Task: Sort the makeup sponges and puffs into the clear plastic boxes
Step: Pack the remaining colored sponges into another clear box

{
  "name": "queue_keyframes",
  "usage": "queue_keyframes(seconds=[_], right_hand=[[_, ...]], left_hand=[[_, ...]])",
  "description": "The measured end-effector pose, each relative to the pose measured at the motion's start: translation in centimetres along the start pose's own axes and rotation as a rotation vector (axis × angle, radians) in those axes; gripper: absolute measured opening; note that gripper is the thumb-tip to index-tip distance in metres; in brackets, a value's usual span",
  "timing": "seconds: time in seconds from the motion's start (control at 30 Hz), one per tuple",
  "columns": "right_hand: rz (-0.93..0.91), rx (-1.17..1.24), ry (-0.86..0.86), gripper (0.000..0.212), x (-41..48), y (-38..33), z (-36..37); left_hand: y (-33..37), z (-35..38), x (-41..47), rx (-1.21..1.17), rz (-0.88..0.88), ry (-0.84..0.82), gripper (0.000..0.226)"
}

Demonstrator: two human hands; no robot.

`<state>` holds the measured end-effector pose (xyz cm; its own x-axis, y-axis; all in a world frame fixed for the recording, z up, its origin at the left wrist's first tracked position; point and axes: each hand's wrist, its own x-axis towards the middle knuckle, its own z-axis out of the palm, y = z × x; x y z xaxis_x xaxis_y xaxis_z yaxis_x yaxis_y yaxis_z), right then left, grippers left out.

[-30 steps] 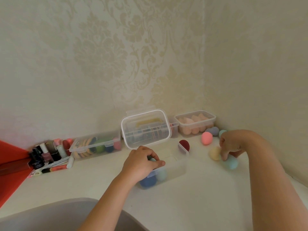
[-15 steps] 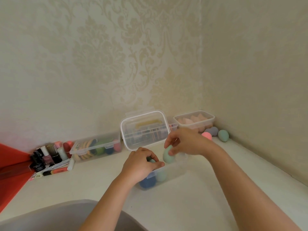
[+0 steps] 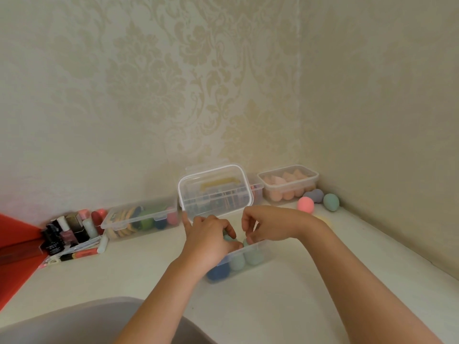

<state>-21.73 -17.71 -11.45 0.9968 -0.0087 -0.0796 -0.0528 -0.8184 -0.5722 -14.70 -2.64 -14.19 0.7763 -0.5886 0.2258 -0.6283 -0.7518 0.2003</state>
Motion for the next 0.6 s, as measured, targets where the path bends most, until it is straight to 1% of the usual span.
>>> queue_keyframes(seconds=[0.07, 0.13, 0.17, 0.23, 0.37, 0.43, 0.47, 0.5, 0.53, 0.6], right_hand=[[0.019, 0.003, -0.033, 0.017, -0.1, 0.0, -0.2], [0.038, 0.032, -0.063, 0.016, -0.1, 0.0, -0.3], [0.045, 0.061, -0.067, 0.017, -0.1, -0.1, -0.3], [0.047, 0.114, -0.06, 0.018, -0.1, -0.3, -0.5], [0.036, 0.159, -0.057, 0.017, -0.5, -0.3, -0.9], [0.021, 0.22, -0.003, 0.017, -0.4, 0.3, -1.3], [0.023, 0.269, 0.087, 0.017, -0.2, 0.7, -1.6], [0.036, 0.314, 0.241, 0.019, -0.1, 1.3, -2.0], [0.064, 0.328, 0.459, 0.021, 0.1, 2.1, -2.5], [0.193, 0.258, 0.923, 0.021, 0.0, 4.2, -3.4]], left_hand=[[-0.3, 0.0, 0.3, -0.072, 0.103, -0.062, 0.024], [-0.6, -0.1, 0.5, -0.213, 0.126, -0.176, 0.023], [-0.7, -0.1, 0.5, -0.244, 0.127, -0.213, 0.02], [-0.7, 0.1, 0.8, -0.198, 0.146, -0.221, 0.009], [-0.2, 0.7, 1.1, -0.081, 0.118, -0.199, 0.019], [0.1, 0.7, 1.2, -0.055, 0.082, -0.196, 0.023], [0.1, 0.8, 1.2, -0.05, 0.075, -0.195, 0.024], [0.1, 0.8, 1.2, -0.051, 0.075, -0.19, 0.025], [0.1, 0.8, 1.1, -0.06, 0.07, -0.187, 0.024], [0.1, 0.8, 1.1, -0.079, 0.069, -0.183, 0.023]])
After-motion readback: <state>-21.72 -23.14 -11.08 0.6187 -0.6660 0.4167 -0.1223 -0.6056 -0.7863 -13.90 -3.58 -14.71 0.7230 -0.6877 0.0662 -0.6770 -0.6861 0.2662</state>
